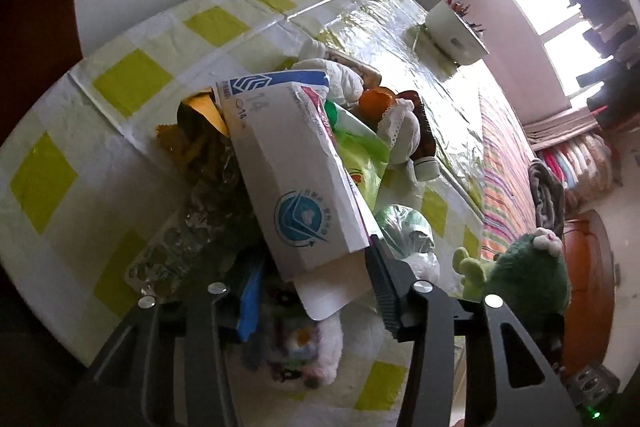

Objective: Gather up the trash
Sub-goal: 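Grasp the green fuzzy ball with the right gripper while the left grasps the white paper bag, then carry both items over the white bin and open both grippers to drop them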

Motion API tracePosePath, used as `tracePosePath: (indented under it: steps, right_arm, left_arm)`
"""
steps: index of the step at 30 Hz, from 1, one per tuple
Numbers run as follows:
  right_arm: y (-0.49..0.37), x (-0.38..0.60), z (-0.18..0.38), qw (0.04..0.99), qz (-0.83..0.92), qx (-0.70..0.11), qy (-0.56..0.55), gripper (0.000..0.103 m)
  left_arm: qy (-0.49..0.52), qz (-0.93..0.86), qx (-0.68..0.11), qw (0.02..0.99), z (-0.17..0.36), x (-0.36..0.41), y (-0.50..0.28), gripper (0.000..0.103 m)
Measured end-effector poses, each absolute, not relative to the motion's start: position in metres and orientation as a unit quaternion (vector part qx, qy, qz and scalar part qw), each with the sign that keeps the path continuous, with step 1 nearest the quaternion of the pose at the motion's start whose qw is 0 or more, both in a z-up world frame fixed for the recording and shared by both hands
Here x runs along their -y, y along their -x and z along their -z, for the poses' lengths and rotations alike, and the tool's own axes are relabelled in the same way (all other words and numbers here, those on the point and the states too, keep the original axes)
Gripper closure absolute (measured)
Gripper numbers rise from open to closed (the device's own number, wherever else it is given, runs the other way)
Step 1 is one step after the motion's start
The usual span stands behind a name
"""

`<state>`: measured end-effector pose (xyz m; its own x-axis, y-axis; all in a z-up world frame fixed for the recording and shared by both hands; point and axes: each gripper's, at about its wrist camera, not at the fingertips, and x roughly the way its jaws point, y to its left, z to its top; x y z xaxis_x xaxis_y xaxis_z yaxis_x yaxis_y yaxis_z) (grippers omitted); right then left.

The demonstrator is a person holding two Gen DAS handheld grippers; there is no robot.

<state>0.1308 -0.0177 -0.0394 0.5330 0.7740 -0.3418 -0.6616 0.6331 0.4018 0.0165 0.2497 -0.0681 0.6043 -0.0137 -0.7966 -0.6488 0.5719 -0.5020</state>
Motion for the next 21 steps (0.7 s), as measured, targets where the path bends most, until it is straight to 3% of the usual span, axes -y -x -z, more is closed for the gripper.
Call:
tracePosePath:
  steps: [7, 21]
  right_arm:
    - [-0.129, 0.025, 0.037, 0.874, -0.403, -0.245, -0.115, 0.038]
    - [-0.116, 0.056, 0.030, 0.893, -0.373, -0.221, -0.120, 0.037]
  left_arm:
    - [0.372, -0.182, -0.370, 0.831, 0.059, -0.240, -0.012, 0.074]
    - [0.270, -0.151, -0.327, 0.893, 0.025, -0.198, -0.002, 0.075]
